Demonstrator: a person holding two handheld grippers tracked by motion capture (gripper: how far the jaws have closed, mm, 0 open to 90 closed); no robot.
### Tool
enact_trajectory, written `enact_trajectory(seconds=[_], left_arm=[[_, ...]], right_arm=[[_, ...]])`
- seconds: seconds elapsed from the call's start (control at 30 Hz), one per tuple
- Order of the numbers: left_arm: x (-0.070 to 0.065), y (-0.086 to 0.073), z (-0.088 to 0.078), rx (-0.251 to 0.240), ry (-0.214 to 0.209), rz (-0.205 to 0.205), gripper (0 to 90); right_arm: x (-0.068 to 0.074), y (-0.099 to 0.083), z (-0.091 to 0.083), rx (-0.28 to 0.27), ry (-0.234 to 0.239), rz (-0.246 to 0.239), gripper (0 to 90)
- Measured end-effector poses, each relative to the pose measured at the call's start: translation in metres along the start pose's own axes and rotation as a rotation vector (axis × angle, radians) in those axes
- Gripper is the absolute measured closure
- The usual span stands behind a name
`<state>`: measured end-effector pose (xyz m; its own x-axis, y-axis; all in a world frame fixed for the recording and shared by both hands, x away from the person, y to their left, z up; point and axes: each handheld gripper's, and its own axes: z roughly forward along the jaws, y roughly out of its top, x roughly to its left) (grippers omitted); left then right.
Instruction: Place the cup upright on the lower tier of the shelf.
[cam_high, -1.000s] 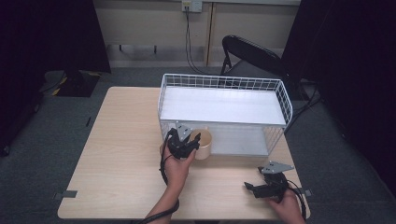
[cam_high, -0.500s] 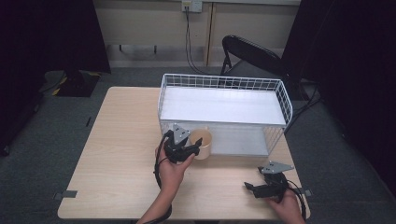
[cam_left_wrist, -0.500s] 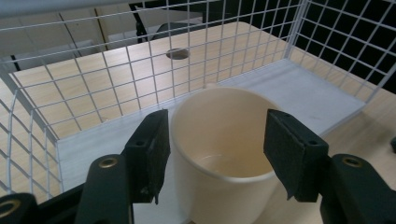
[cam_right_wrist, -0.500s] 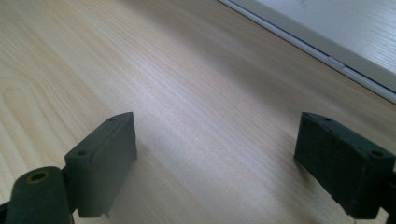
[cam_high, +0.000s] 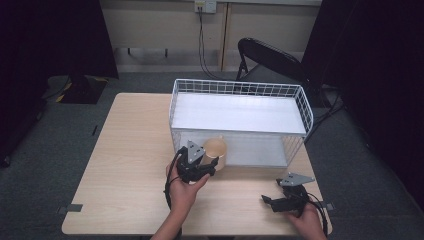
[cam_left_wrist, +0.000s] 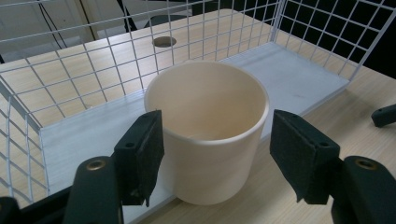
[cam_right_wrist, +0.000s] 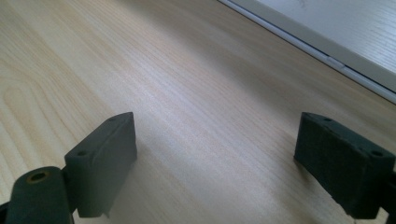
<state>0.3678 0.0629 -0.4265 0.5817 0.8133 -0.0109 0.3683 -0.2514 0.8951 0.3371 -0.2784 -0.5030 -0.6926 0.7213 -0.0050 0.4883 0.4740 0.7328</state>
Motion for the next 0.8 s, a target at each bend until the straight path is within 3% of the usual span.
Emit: enact_trajectory(seconds=[0.27, 0.8], left_arm=[[-0.002, -0.006, 0.006, 0.018, 0.012, -0.012, 32.2], [0.0, -0.011, 0.014, 0.035, 0.032, -0.038, 35.1]], right_arm=[[0.0, 0.0, 0.0, 0.0, 0.0, 0.0, 12.2], [0.0, 0.0, 0.0, 0.0, 0.0, 0.0, 12.2]])
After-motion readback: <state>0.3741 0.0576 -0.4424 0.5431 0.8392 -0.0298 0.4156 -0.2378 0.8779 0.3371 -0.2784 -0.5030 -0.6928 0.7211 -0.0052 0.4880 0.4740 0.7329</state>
